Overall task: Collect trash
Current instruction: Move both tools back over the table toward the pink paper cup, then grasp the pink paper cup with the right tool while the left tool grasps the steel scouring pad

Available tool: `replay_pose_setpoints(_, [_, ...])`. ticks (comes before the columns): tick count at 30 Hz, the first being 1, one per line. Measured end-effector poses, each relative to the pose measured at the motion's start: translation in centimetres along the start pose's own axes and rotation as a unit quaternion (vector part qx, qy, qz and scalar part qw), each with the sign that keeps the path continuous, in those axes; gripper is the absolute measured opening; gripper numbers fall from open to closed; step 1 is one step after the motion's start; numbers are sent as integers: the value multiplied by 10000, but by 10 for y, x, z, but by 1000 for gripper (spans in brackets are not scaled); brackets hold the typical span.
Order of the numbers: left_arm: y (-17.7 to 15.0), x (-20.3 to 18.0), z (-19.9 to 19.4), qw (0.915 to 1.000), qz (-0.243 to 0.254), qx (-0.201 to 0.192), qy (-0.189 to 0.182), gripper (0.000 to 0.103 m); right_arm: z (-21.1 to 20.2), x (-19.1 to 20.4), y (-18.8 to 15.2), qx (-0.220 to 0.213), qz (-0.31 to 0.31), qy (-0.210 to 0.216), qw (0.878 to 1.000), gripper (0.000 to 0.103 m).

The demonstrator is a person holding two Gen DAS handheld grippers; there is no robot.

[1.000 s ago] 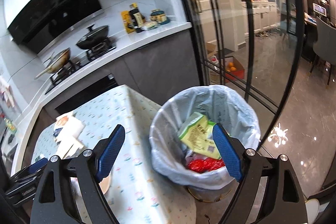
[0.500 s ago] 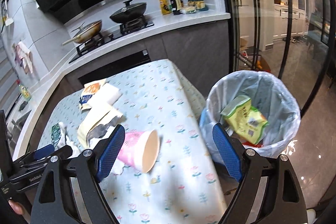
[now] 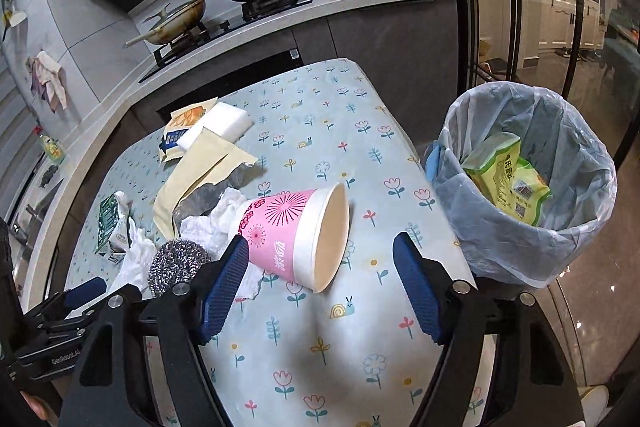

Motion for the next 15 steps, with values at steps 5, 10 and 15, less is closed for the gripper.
replay_pose_setpoints(5, [0, -9, 19, 9999, 101, 81, 45, 93, 11, -1, -2, 113, 4, 34, 9999, 61])
replay_pose_setpoints(10, [3, -13, 37, 9998, 95, 150, 4, 92, 22, -1, 0, 207, 56, 120, 9997, 55])
replay_pose_setpoints(15, [9, -16, 48, 9998, 147, 116, 32, 91, 36, -1, 1, 332, 93, 184, 9992, 44])
Point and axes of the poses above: each gripper's, at about its wrist camera, not at the fingertips, and z roughly the way its jaws point, x to its left, y to its top, the point moved 1 cm from there along z, roughly the way its jaws point, and after that the axes turned 1 degree about -x, right-handed, at the moved point
